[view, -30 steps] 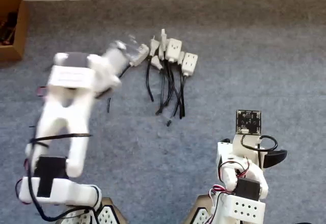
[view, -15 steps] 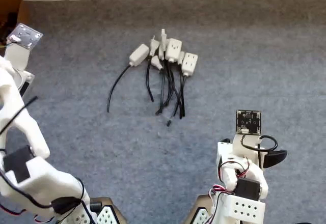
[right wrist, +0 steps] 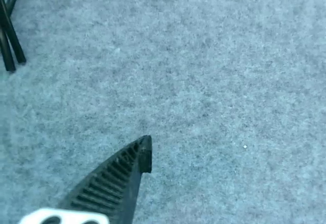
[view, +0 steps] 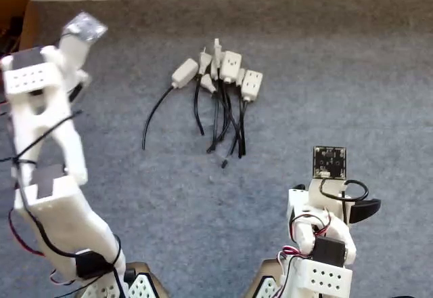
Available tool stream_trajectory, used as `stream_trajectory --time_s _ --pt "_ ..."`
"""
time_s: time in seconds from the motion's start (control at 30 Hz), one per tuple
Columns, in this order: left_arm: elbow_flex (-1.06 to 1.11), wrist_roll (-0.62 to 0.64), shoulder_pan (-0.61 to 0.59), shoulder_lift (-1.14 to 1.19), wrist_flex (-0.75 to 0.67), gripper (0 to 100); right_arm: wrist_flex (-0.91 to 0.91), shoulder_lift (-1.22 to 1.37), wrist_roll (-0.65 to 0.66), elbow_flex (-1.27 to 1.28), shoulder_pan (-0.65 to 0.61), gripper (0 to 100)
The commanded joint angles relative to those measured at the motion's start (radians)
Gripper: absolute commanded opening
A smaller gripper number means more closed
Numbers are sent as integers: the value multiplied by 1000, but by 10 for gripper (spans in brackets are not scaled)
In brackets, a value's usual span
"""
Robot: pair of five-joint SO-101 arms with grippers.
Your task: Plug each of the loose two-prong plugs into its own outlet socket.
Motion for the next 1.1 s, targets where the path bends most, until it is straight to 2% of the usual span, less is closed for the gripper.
stream_trajectory --time_s 0.0,0.1,0.23,0.4,0.47,0.73,0.97,1.07 --pt "-77 18 102 12 3 7 2 -19 9 64 -10 583" --pt "-143 25 147 90 -38 7 2 -19 9 64 -10 583" --pt "-306 104 176 254 -46 8 2 -19 11 64 -10 583" --pt "-572 166 165 499 -40 10 2 -19 11 64 -10 583" --pt "-668 209 143 578 -34 48 2 -19 11 64 -10 583" --pt "-1018 218 133 690 215 348 4 -16 11 65 -53 583" --pt "-1294 224 137 687 405 333 4 -16 11 65 -53 583" --pt "-1294 224 163 685 448 316 4 -16 11 65 -53 583"
